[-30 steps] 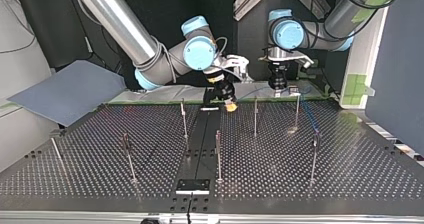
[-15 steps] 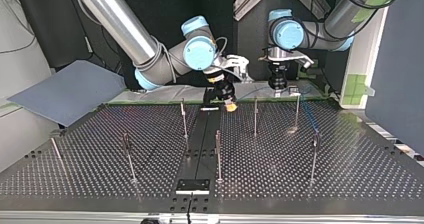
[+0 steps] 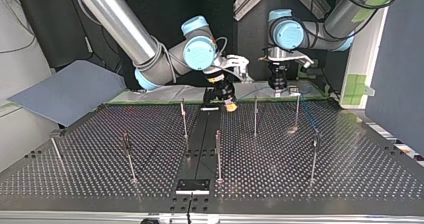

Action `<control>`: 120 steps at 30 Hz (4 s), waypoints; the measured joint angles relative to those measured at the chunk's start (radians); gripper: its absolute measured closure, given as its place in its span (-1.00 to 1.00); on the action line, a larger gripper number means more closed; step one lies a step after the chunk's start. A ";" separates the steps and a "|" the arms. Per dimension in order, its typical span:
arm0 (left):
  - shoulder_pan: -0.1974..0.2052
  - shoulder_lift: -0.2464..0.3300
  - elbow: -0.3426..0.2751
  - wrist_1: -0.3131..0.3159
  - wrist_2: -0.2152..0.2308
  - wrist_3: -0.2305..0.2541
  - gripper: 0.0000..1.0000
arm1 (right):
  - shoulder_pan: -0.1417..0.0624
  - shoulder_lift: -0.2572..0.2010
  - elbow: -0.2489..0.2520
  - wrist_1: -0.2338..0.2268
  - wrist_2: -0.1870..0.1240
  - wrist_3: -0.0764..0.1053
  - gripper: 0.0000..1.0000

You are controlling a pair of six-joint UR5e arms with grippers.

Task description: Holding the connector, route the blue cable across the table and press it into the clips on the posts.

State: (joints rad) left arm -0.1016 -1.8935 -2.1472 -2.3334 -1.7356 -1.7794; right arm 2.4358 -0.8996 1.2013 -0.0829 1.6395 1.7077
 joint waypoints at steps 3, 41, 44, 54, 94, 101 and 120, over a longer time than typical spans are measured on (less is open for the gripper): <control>0.000 0.000 0.000 0.000 0.000 0.000 0.87 | 0.000 0.000 0.000 0.000 0.000 0.000 1.00; 0.000 0.000 0.000 0.000 0.000 0.000 0.83 | 0.000 0.000 0.000 0.000 0.000 0.000 1.00; 0.000 0.000 0.000 0.000 0.000 0.000 0.83 | 0.000 0.000 0.000 0.000 0.000 0.000 1.00; 0.000 0.000 0.000 0.000 0.000 0.000 0.83 | 0.000 0.000 0.000 0.000 0.000 0.000 1.00; -0.002 0.005 -0.005 -0.005 0.005 0.003 0.83 | -0.002 0.196 -0.064 0.186 -0.006 -0.006 1.00; -0.017 0.030 -0.065 -0.022 0.037 0.063 0.83 | -0.002 0.198 -0.064 0.187 -0.006 -0.006 1.00; -0.020 0.027 -0.090 -0.017 0.039 0.096 0.76 | -0.004 0.196 -0.062 0.189 -0.009 -0.008 1.00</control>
State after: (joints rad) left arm -0.1220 -1.8666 -2.2377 -2.3509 -1.6963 -1.6834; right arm 2.4321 -0.7037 1.1391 0.1064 1.6310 1.6992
